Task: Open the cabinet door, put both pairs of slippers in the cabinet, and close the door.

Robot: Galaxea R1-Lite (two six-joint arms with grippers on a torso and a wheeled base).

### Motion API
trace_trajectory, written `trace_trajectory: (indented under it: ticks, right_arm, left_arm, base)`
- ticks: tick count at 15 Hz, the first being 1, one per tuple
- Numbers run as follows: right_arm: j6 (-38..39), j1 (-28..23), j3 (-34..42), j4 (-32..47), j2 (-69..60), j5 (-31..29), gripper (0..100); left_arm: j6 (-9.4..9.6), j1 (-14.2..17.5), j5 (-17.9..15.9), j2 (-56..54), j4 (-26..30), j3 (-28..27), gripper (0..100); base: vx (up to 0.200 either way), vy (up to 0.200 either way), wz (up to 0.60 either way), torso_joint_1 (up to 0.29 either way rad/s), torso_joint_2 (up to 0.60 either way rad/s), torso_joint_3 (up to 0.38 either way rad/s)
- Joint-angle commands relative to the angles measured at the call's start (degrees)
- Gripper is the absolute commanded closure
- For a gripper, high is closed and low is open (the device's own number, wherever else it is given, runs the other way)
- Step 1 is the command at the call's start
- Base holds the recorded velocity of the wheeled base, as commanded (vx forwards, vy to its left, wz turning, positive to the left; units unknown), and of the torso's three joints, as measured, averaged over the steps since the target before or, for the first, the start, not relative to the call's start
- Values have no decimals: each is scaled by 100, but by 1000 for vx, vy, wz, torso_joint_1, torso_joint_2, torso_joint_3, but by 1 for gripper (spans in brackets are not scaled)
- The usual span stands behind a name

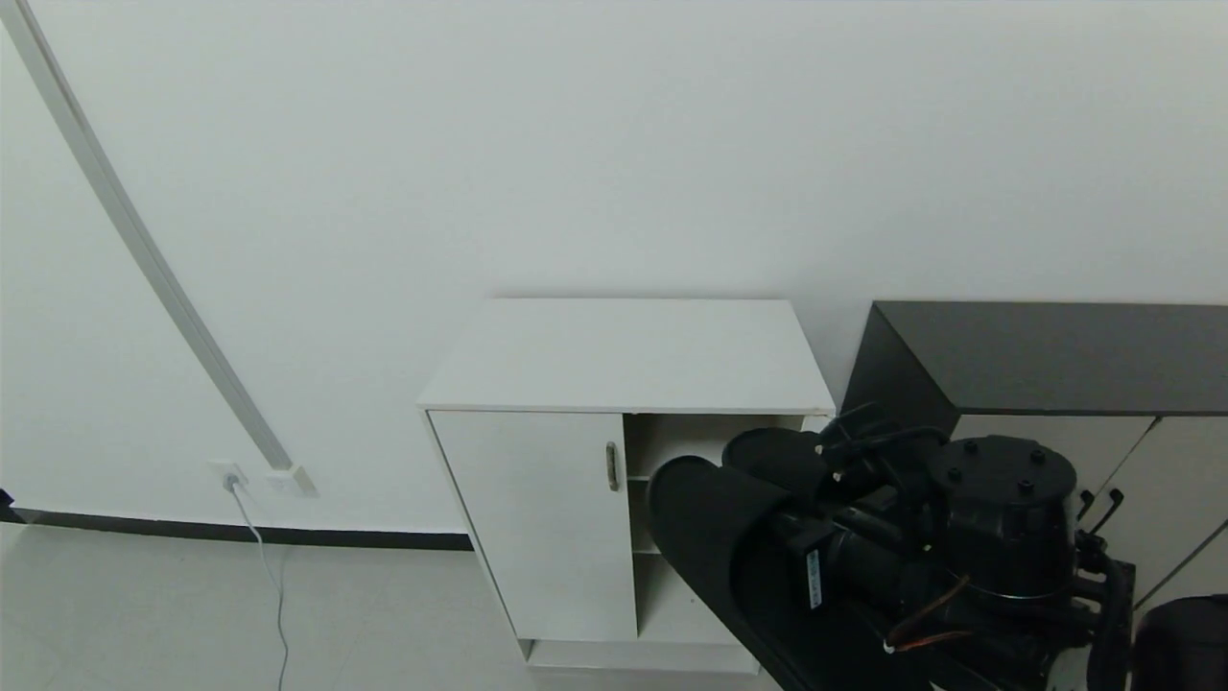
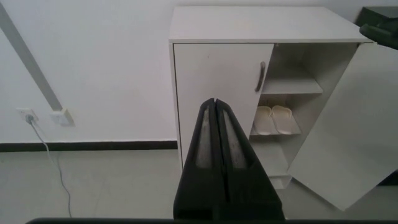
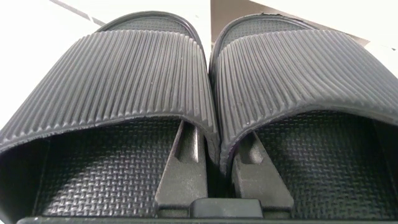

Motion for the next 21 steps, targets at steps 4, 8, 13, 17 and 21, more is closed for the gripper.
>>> trace_trajectory:
  ticks: [4,8,13,17,21]
  right_arm:
    - [1,0,25,-42,54,-1,100]
    - [36,-71,69,-103,151,34,100]
    - [-8,-123,315,-956,617,16,100]
    - [-8,-123,280,-973,792,25,100]
    - [-17,-123,307,-982,766,16,100]
  left_arm:
    - [5,-1,1,-1,-1,0,100]
    - [5,-1,1,-1,-1,0,100]
    - [5,-1,1,-1,-1,0,100]
    - [5,-1,1,-1,-1,0,100]
    - [5,-1,1,-1,-1,0,100]
  base:
    - [0,0,0,0,0,0]
    - [0,0,0,-76,171,90]
    - [0,0,0,-149,337,186]
    - [0,0,0,-160,362,205]
    - [0,0,0,-172,403,231]
